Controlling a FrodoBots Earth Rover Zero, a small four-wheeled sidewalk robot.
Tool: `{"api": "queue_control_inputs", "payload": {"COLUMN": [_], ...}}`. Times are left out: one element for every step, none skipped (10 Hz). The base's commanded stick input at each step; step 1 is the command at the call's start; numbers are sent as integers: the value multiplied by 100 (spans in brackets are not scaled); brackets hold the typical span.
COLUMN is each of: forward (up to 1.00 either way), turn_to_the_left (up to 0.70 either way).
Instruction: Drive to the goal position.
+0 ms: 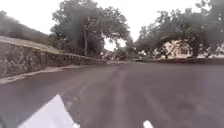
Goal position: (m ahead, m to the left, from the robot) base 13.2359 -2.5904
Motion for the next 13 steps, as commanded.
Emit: {"api": "queue_control_inputs", "payload": {"forward": [50, 50, 50, 50, 50, 50, 50, 50, 50, 50, 50, 50, 50], "turn_to_the_left": [0, 0, 0, 0, 0, 0, 0, 0, 0, 0, 0, 0, 0]}}
